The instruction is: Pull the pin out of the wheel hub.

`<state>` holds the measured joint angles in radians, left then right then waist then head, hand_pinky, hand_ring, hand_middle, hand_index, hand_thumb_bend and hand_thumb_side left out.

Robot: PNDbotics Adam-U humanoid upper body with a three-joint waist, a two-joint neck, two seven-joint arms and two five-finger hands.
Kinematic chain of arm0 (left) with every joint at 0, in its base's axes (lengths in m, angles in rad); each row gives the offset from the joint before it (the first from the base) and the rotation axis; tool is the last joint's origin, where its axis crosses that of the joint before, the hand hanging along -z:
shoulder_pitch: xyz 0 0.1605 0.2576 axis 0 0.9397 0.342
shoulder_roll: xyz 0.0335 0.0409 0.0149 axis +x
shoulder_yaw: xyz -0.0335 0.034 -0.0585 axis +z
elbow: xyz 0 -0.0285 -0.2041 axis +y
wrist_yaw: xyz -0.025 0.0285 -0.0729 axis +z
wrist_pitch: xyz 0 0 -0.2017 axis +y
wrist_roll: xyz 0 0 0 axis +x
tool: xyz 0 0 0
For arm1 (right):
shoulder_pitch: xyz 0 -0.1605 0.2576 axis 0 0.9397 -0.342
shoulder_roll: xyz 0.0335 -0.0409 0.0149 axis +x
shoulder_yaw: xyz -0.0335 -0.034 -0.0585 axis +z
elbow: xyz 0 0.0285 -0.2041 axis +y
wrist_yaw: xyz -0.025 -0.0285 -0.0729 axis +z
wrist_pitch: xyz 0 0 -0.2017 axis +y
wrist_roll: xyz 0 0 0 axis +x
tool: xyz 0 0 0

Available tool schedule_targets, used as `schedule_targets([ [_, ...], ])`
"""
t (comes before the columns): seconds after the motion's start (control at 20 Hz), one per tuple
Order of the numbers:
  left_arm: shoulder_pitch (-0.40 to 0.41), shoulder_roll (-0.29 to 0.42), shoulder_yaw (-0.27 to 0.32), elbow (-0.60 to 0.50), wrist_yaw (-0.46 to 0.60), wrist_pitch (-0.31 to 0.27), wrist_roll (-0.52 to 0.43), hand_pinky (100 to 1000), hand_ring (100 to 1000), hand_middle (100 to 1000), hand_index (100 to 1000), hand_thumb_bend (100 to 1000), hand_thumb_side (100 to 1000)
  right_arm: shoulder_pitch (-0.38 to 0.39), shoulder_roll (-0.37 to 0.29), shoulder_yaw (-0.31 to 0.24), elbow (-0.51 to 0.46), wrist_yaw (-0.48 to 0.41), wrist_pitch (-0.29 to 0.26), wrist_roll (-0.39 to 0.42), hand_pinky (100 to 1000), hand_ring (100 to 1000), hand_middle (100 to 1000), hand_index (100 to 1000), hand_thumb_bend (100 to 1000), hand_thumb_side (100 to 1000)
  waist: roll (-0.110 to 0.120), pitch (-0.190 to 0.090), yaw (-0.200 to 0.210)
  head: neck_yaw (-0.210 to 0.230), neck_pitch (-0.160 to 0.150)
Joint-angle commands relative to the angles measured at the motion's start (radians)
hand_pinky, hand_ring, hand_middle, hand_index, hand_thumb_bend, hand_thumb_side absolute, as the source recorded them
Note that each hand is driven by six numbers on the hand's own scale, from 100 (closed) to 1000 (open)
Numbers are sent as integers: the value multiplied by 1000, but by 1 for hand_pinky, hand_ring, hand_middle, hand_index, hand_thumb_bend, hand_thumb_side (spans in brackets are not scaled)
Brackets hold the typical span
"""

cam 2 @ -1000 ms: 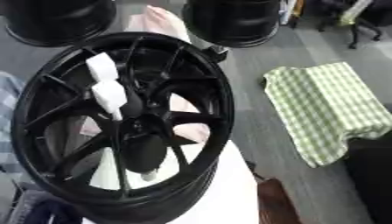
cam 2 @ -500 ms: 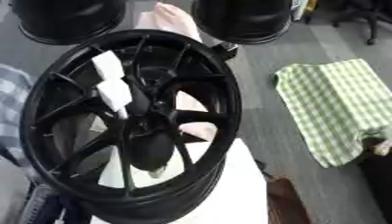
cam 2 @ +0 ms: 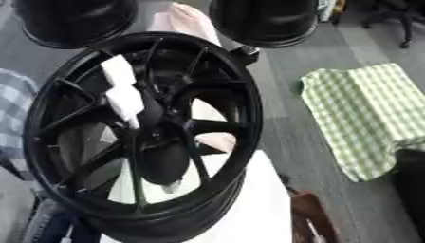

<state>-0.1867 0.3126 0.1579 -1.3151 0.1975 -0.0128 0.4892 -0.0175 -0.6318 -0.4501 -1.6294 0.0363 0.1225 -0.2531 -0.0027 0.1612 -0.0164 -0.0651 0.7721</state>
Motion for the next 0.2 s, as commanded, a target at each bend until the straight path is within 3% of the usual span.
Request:
schedule_targets([
  [0.05, -11, 20, 3, -19, 1, -1, -5, 617, 610, 521, 717, 458, 568, -32, 5, 26, 16, -58, -9, -6, 512, 660, 524, 687, 557, 218, 2, -8, 4, -5, -2],
  [0.2, -13, 14, 1, -20, 1, -1, -7, 617, 610, 520, 716, 458, 568, -57, 50, 53, 61, -54, -10, 5, 516, 651, 516, 682, 533, 245, 8, -7, 10, -8, -2],
])
